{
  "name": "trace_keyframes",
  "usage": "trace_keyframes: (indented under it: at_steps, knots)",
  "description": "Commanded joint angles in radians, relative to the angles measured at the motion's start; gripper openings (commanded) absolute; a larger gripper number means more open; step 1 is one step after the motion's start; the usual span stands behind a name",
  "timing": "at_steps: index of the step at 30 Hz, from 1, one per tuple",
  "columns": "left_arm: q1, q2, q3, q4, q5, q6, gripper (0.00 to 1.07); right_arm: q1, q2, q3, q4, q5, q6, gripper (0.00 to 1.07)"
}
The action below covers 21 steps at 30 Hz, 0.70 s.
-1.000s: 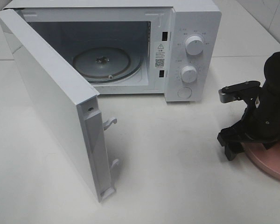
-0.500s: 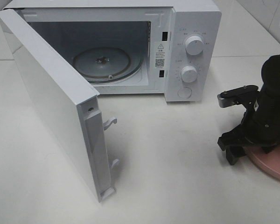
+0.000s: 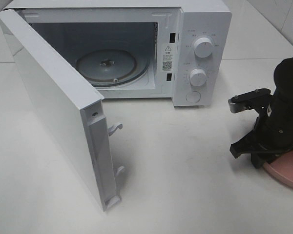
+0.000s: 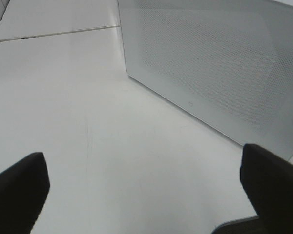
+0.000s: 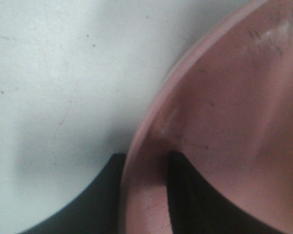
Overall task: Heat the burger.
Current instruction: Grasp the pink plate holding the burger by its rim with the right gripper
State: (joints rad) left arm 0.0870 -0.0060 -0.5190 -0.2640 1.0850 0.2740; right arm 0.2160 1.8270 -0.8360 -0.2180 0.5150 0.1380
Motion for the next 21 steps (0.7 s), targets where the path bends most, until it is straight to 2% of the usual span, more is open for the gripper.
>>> trace_keyframes:
  at_steps: [1,2,4,14,21]
  knots:
    - [-0.002,-0.001,0.001,0.0,-0.007,0.001,1.0,-0.006,0.006,-0.004,-0.003,0.005,0.017,0.15]
    - [-0.002,-0.001,0.001,0.0,-0.007,0.001,1.0,-0.006,0.006,-0.004,-0.003,0.003,0.016,0.02]
    - [-0.002,-0.001,0.001,0.0,-0.007,0.001,1.0,-0.006,0.006,-0.004,-0.003,0.001,0.016,0.0]
    - [-0.002,-0.001,0.001,0.0,-0.007,0.001,1.0,-0.002,0.004,-0.004,-0.034,0.017,0.044,0.0]
    - [-0.002,-0.001,0.001,0.0,-0.007,0.001,1.0,-0.002,-0.029,-0.004,-0.109,0.066,0.125,0.0]
